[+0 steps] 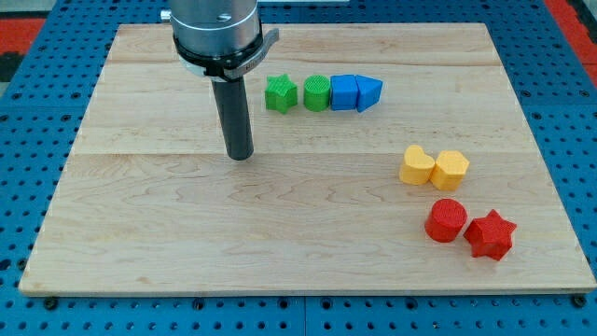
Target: Nudge the cube slightly
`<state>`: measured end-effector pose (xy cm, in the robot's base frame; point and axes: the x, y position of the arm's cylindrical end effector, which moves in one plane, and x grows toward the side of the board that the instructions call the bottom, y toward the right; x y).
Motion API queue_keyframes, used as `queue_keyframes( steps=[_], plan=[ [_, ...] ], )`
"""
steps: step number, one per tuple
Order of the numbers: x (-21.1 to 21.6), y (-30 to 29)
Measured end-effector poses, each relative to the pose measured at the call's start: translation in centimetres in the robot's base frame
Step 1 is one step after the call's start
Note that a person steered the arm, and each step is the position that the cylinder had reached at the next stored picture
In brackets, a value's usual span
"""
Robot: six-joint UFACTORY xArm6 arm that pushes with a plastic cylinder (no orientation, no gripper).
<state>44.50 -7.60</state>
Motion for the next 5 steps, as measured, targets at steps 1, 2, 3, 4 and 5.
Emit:
queue_keyframes(
  steps=[1,2,3,4,5],
  plan=[
    [-0.1,1.0],
    [-0.6,3.1],
    [-0.8,6.6],
    [-3.5,9.6],
    [-6.3,12.3]
  ],
)
